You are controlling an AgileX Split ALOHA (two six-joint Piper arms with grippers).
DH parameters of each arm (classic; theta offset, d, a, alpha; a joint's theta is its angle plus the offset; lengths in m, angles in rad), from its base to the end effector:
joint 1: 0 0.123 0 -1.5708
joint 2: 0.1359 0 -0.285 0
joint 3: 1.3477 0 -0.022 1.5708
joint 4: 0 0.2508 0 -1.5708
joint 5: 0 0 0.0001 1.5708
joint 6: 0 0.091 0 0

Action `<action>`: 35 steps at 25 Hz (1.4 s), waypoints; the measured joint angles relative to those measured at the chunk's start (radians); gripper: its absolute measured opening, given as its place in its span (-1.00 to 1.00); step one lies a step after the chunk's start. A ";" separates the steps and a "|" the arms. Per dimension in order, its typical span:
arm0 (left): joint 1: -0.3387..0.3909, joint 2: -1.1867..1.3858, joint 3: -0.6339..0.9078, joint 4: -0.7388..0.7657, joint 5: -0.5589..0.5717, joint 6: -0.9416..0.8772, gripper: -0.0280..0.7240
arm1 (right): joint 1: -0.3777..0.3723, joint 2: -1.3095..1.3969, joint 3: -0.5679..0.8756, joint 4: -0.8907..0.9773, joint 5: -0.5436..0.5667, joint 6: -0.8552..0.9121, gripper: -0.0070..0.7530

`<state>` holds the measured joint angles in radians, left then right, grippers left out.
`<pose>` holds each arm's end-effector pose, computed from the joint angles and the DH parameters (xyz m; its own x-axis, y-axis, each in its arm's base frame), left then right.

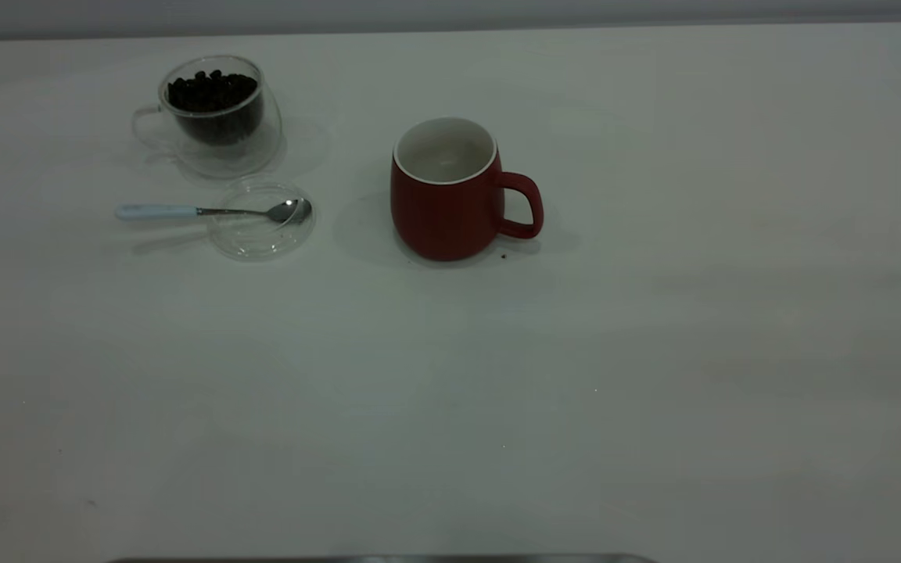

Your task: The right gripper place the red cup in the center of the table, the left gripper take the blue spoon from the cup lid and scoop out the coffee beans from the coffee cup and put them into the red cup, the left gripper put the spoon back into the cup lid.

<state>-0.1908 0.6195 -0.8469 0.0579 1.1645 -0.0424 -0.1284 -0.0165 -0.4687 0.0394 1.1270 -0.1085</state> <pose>0.0835 -0.0112 0.3486 -0.7401 0.1231 -0.6612 0.1405 0.9897 0.0270 -0.0063 0.0041 0.2633 -0.5288 -0.0239 -0.8484 0.0498 0.9970 -0.0591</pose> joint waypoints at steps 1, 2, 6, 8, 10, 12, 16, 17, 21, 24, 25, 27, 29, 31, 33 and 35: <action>0.000 -0.031 0.038 0.000 0.000 -0.003 0.64 | 0.000 0.000 0.000 0.000 0.000 0.000 0.53; 0.000 -0.055 0.070 0.000 0.000 -0.004 0.64 | 0.000 0.000 0.000 0.000 0.000 0.000 0.53; 0.000 -0.136 0.214 -0.017 -0.004 -0.006 0.64 | 0.000 0.000 0.000 0.000 0.000 0.000 0.53; 0.000 -0.164 0.273 -0.018 -0.006 -0.006 0.63 | 0.000 0.000 0.000 0.000 0.000 0.000 0.53; 0.000 -0.184 0.315 -0.020 -0.006 -0.006 0.63 | 0.000 0.000 0.000 0.000 0.000 0.000 0.53; 0.000 -0.201 0.350 -0.022 -0.021 -0.006 0.63 | 0.000 0.000 0.000 0.000 0.000 0.000 0.53; 0.000 -0.216 0.361 -0.033 -0.042 0.000 0.63 | 0.000 0.000 0.000 0.000 0.000 0.000 0.53; 0.000 -0.217 0.361 -0.034 -0.044 0.002 0.63 | 0.000 0.000 0.000 0.000 0.000 0.000 0.53; 0.000 -0.217 0.361 -0.034 -0.046 0.003 0.63 | 0.000 0.000 0.000 0.000 0.000 0.000 0.53; 0.000 -0.217 0.361 -0.034 -0.047 0.003 0.63 | 0.000 0.000 0.000 0.000 0.000 0.000 0.53; 0.000 -0.217 0.361 -0.034 -0.048 0.003 0.63 | 0.000 0.000 0.000 0.000 0.000 0.000 0.53; 0.000 -0.217 0.361 -0.034 -0.048 0.003 0.63 | 0.000 0.000 0.000 0.000 0.000 0.000 0.53; 0.000 -0.218 0.361 -0.034 -0.048 0.003 0.63 | 0.000 0.000 0.000 0.000 0.000 0.000 0.53; 0.004 -0.228 0.361 -0.037 -0.048 0.003 0.63 | 0.000 0.000 0.000 0.000 0.000 0.000 0.53; 0.040 -0.262 0.361 -0.039 -0.049 0.003 0.63 | 0.000 0.000 0.000 0.000 0.000 0.000 0.53; 0.102 -0.318 0.361 -0.038 -0.049 0.003 0.63 | 0.000 0.000 0.000 0.000 0.000 0.000 0.53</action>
<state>-0.0884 0.3013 -0.4858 0.0200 1.1150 -0.0392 -0.1284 -0.0165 -0.4687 0.0394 1.1270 -0.1085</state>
